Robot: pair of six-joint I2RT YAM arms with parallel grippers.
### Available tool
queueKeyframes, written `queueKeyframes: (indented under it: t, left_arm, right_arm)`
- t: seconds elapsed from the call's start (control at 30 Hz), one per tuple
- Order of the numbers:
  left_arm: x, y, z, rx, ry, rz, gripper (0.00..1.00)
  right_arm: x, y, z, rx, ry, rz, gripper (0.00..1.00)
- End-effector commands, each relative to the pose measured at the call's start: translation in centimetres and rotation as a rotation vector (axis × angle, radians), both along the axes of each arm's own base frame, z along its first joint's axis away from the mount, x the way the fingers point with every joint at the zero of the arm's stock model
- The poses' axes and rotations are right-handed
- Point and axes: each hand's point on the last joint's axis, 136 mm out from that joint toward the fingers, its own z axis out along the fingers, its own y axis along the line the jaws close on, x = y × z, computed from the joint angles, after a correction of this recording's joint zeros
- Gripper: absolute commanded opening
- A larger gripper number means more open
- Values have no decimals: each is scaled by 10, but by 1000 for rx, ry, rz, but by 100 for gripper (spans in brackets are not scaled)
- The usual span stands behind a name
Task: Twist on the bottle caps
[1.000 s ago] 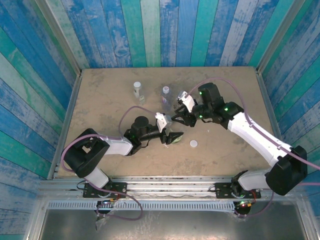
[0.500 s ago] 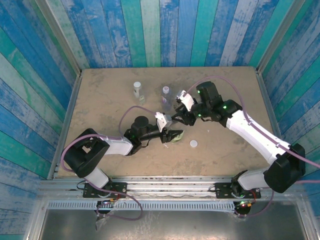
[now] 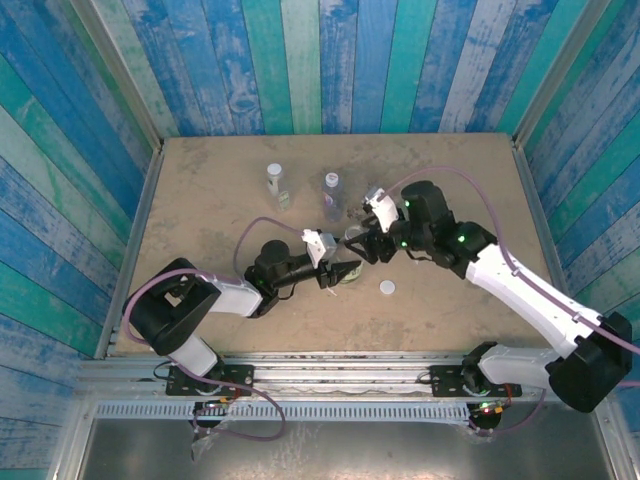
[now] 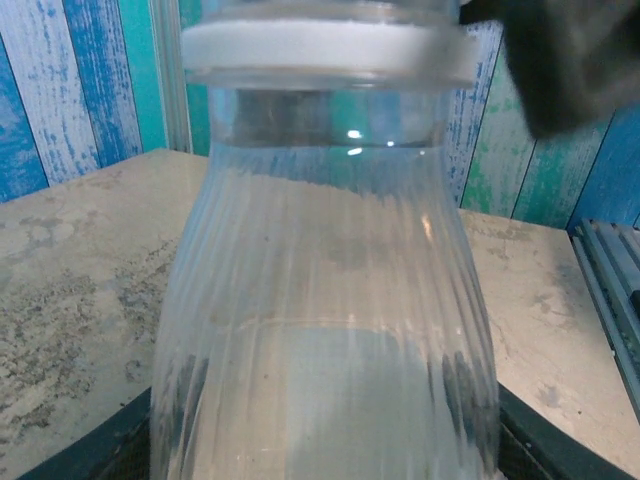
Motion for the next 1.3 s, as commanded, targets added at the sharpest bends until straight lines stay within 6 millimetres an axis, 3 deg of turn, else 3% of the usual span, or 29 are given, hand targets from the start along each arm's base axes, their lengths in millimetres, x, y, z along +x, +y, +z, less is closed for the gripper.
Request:
queueKeyframes:
  t: [0.0, 0.17, 0.33, 0.43, 0.7, 0.83, 1.27]
  left_arm:
    - [2, 0, 11, -33, -53, 6, 60]
    - [0, -6, 9, -13, -50, -37, 61]
    - [1, -8, 8, -2, -47, -40, 61]
    - [2, -8, 8, -2, -41, -32, 61]
    - [3, -9, 7, 7, -34, -37, 64]
    - [5, -8, 8, 12, -30, -21, 75]
    - [8, -9, 6, 30, -17, -13, 73]
  right_arm:
    - [0, 0, -4, 33, 32, -52, 69]
    - [7, 6, 0, 60, 31, -60, 55]
    - [9, 11, 3, 71, 24, -57, 62]
    - [10, 12, 4, 87, 27, -62, 61]
    - [4, 12, 2, 93, 30, -47, 36]
    - [2, 8, -2, 38, 9, -35, 30]
    - [4, 7, -18, -176, -83, -14, 27]
